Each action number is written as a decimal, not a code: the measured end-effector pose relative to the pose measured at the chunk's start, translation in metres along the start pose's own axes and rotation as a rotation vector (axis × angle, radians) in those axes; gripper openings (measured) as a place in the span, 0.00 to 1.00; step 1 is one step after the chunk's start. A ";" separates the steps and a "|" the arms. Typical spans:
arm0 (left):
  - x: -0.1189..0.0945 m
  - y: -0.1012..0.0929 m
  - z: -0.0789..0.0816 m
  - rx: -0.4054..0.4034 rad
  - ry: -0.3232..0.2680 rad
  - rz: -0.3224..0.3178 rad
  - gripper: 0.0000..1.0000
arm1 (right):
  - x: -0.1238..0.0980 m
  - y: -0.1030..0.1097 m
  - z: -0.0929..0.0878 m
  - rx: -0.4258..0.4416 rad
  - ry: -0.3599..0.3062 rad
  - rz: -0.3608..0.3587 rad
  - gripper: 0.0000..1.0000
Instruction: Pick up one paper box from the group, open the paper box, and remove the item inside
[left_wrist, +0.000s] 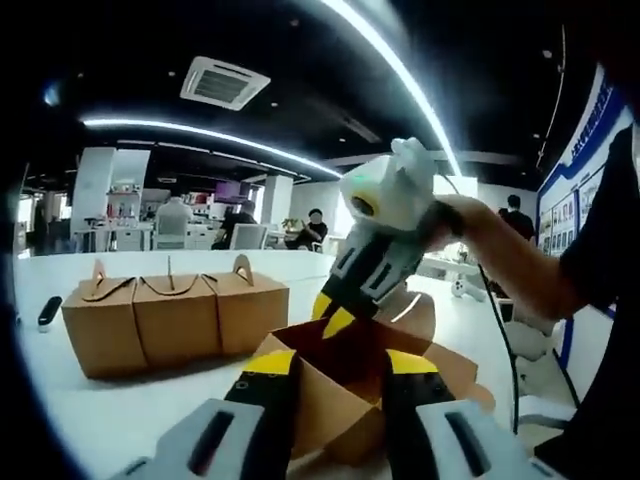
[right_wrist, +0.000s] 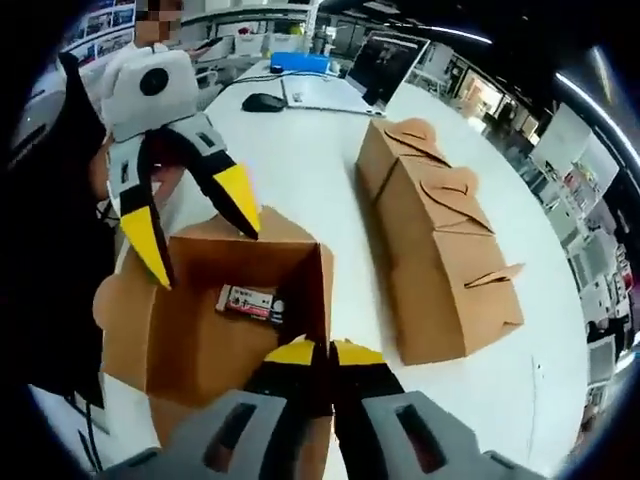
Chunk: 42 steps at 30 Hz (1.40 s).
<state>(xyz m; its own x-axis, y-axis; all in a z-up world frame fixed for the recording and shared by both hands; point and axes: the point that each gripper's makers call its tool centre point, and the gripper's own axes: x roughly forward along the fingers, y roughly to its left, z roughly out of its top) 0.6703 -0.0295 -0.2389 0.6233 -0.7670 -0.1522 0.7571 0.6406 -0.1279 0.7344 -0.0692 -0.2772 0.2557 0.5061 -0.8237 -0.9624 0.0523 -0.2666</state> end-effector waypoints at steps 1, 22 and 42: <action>0.000 0.000 0.000 0.004 0.004 -0.001 0.34 | 0.000 0.000 -0.001 -0.028 -0.001 -0.021 0.09; 0.000 0.001 0.001 0.005 0.003 0.017 0.34 | -0.127 0.024 0.054 0.363 -0.945 -0.324 0.27; 0.000 0.002 0.001 -0.002 0.021 0.020 0.34 | -0.081 0.027 0.050 0.059 -0.548 -0.197 0.26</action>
<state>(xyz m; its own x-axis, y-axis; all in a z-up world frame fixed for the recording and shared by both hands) 0.6722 -0.0276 -0.2379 0.6337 -0.7534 -0.1753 0.7445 0.6556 -0.1263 0.6833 -0.0658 -0.1926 0.3603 0.8527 -0.3781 -0.9092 0.2303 -0.3469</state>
